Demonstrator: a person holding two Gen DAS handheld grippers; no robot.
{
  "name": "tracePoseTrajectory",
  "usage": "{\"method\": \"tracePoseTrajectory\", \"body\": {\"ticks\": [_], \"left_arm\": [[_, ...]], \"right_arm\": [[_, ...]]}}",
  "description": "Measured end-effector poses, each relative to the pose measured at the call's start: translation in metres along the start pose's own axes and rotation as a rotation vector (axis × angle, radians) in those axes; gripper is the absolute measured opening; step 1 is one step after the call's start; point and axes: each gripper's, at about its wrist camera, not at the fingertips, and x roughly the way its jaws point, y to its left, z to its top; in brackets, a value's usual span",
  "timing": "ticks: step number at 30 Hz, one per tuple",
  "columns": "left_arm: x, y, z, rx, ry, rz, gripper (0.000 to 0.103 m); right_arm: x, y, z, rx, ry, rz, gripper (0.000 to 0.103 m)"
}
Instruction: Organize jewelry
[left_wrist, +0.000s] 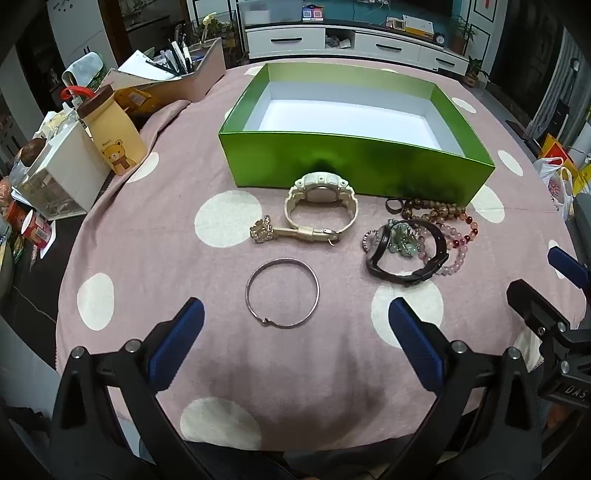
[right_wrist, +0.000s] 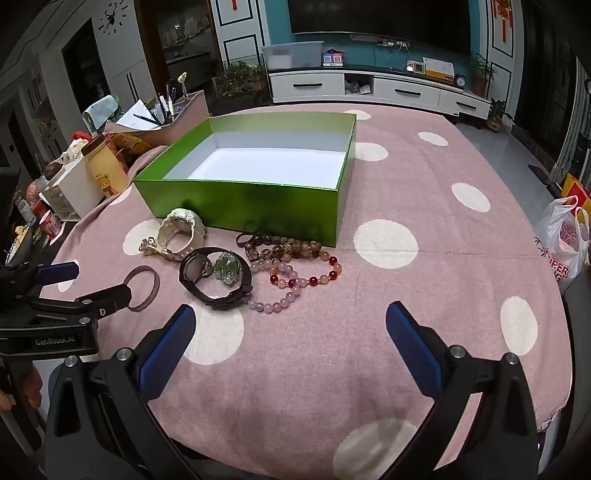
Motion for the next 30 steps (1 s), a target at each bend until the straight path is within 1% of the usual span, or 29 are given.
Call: {"method": "tracePoseTrajectory", "body": {"ticks": [18,19,30], "left_arm": [[-0.004,-0.007,-0.008,0.012,-0.017,0.018,0.101],[-0.004,0.000,-0.002,0.004,-0.007,0.014,0.101],[-0.007,0.001,-0.001,0.002,-0.009,0.016,0.101]], "right_arm": [[-0.005,0.001,0.000,0.001,-0.003,0.000,0.102],[-0.008,0.001,0.000,0.000,-0.003,0.000,0.102],[-0.012,0.004,0.001,-0.005,-0.012,-0.003,0.102]]}}
